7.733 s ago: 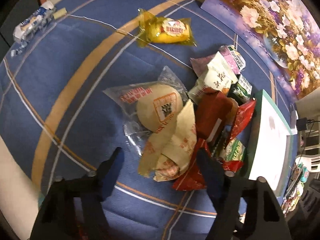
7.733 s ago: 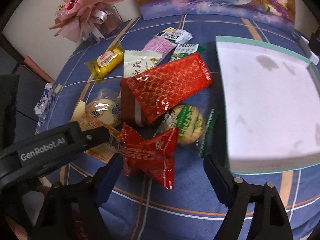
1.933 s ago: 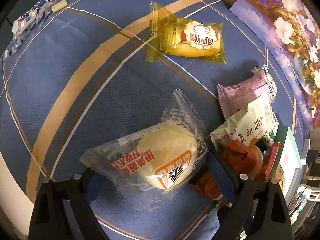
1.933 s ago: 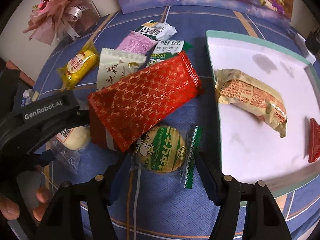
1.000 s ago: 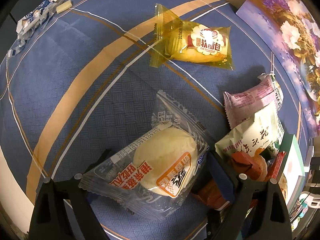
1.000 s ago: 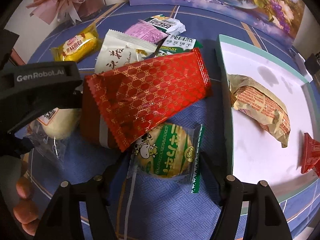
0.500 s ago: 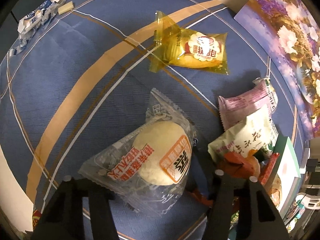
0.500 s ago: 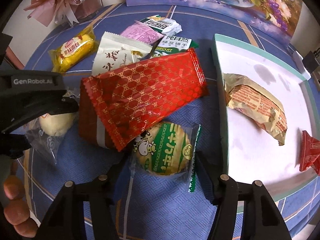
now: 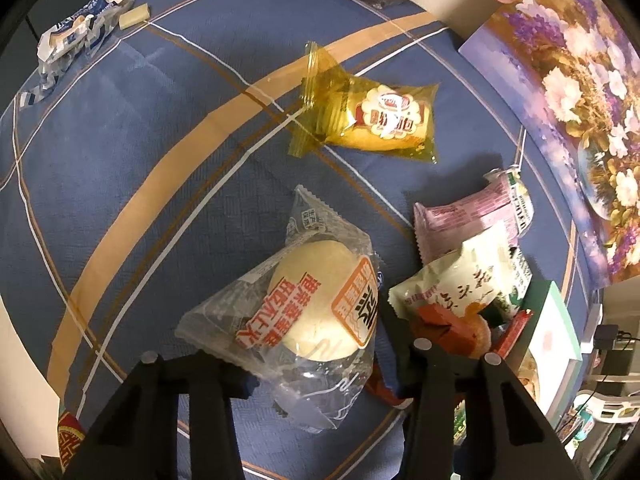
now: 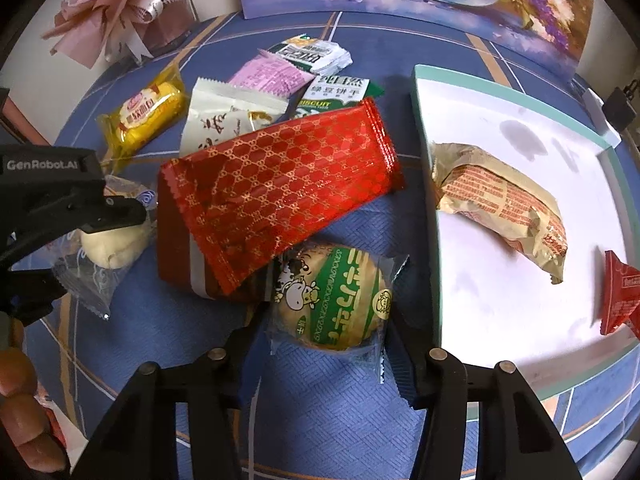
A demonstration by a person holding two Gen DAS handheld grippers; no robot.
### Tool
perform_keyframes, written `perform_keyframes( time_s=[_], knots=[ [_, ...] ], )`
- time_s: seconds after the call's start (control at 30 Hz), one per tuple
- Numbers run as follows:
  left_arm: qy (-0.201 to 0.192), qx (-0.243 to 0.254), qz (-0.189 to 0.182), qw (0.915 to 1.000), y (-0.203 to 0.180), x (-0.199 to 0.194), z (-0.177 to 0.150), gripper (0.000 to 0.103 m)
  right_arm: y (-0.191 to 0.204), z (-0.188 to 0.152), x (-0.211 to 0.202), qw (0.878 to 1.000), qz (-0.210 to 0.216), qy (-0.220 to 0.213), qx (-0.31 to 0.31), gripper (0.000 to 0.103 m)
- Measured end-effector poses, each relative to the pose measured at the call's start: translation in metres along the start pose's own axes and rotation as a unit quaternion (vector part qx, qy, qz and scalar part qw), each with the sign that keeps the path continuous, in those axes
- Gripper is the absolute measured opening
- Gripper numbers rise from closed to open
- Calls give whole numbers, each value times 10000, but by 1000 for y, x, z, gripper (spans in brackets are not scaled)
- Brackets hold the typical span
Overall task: Organize snacks
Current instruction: 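Grasp the clear bun bag with the left gripper while the right grasps the green biscuit pack, then carry both packs into the white tray and open both grippers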
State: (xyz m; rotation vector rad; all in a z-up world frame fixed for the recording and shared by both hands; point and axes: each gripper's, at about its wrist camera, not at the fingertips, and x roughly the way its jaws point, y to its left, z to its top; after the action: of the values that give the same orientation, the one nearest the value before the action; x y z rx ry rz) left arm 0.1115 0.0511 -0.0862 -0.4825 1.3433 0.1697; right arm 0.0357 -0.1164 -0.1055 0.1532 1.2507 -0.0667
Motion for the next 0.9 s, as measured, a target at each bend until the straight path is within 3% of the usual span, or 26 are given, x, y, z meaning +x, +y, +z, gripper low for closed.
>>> perform_keyframes(
  time_s=[0.33,0.67,0.9],
  knots=[
    [-259,-14,-174,9995,-3,-33,7,46,-13,4,-34,9994,177,-269,154,56],
    [-626,29,-478,9969,-2,-66,2,46,-22,7,-90,9950,244,-954,184,56],
    [-731,108,-540,9958,-11,-70,-6,46,-22,7,-91,9940,330,-1006,282,56]
  ],
)
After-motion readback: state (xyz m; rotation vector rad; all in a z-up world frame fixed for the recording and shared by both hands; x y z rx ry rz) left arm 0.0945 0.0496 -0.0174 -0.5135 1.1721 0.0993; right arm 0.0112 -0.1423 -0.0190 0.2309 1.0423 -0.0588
